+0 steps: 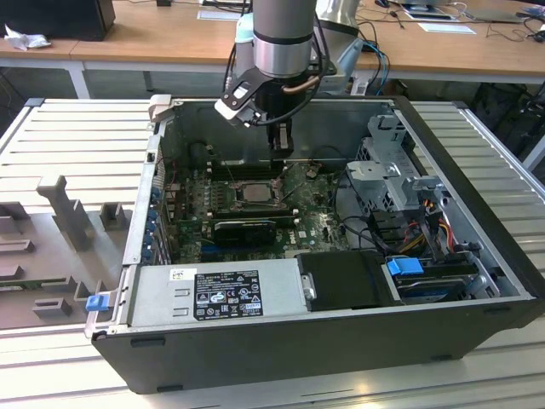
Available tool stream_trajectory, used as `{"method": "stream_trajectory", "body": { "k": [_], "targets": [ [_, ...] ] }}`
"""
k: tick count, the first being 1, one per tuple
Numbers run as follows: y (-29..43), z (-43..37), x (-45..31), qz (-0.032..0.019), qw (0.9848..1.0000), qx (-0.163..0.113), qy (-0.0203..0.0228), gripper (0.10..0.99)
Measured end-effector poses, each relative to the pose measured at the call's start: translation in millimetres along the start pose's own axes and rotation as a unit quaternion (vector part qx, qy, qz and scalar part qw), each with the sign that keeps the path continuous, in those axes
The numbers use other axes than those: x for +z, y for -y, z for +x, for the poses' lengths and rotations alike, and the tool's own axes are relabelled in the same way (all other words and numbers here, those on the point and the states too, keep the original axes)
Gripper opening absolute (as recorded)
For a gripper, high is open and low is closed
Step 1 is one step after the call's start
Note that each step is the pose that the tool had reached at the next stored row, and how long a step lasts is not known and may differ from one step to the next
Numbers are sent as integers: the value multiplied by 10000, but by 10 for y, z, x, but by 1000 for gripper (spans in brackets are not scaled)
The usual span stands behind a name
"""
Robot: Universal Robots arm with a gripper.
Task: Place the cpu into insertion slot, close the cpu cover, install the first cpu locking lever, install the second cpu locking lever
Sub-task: 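Close the cpu cover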
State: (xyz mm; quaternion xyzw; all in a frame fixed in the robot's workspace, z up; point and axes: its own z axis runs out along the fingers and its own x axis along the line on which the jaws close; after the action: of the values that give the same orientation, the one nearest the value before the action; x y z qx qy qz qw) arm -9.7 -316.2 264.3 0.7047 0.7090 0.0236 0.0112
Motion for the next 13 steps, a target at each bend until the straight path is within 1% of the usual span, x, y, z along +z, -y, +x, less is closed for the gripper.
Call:
{"method": "stream_trajectory", "body": {
  "k": [4, 8, 10, 12, 13],
  "targets": [
    [-33, 0, 2, 0, 10000, 0, 0, 106],
    [-119, -1, 7, 1, 10000, 0, 0, 106],
    [-150, -1, 10, 1, 10000, 0, 1, 106],
    [-159, -1, 6, 1, 10000, 1, 1, 106],
    [-162, -1, -16, 1, 10000, 0, 0, 106]
  ]
}}
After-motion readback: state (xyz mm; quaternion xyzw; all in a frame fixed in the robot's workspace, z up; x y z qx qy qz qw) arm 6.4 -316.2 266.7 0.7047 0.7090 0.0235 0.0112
